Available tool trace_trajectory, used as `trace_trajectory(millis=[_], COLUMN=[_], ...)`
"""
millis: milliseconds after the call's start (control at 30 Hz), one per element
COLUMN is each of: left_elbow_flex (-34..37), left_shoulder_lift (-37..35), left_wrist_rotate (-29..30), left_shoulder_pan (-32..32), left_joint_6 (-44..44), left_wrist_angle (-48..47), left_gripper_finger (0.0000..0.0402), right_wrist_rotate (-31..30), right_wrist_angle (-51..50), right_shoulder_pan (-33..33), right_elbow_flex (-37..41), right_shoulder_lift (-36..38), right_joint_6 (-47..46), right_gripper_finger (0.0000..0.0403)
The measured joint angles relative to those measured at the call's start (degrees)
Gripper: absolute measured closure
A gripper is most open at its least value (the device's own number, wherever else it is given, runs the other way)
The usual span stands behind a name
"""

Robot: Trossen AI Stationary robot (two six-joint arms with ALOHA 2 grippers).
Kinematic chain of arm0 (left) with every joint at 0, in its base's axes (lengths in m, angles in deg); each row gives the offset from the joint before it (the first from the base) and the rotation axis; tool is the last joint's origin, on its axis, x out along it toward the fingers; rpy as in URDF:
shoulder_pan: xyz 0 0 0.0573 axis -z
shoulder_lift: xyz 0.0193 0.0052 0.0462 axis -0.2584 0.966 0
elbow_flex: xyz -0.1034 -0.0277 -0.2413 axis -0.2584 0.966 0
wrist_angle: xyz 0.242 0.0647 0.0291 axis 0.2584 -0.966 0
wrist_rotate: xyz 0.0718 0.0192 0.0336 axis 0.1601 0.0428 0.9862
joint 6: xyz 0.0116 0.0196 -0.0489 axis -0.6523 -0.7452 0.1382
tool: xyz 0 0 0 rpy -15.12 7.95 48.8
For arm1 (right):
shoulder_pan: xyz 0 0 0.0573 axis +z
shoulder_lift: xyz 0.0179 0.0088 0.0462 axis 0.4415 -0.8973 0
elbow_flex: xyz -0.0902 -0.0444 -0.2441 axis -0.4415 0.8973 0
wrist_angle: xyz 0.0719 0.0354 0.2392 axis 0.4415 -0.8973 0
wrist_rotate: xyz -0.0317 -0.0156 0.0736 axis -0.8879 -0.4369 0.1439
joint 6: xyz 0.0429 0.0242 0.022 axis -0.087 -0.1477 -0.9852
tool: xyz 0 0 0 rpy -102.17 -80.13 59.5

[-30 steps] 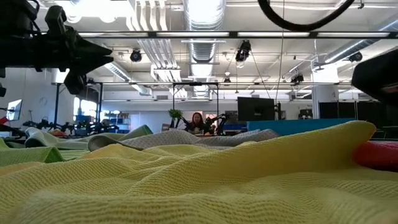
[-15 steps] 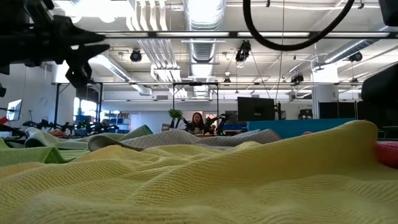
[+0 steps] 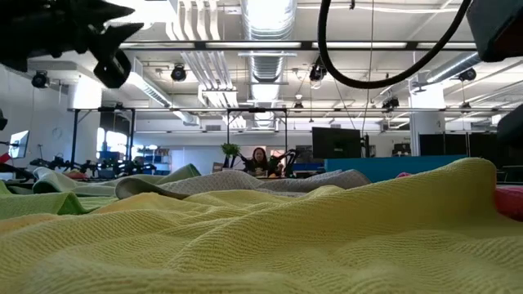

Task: Fold microfiber towels
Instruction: Fold the yellow microfiber cloth

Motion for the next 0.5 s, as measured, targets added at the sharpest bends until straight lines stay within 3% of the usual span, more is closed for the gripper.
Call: trace_trajectory(millis=[133, 500], left_elbow_flex=[-3.9, -17.4], left_shoulder_lift=[4.5, 16.7], left_wrist_rotate=[-4.1, -4.8], left_shoulder_pan=[0.4, 5.4], left_joint_6=[-3.4, -18.4], left_wrist_angle=[-0.9, -16.1], left_gripper_finger=[0.0327, 0.0327], right_wrist_rotate=[-0.6, -2.3], right_wrist_angle=[-0.6, -0.4], right_shoulder_pan=[-0.1, -1.5], right_elbow_flex=[-1.2, -2.8], right_shoulder_lift=[0.0, -0.1], right_joint_6=[-1.3, -4.3], right_gripper_finger=[0.0394, 0.0394])
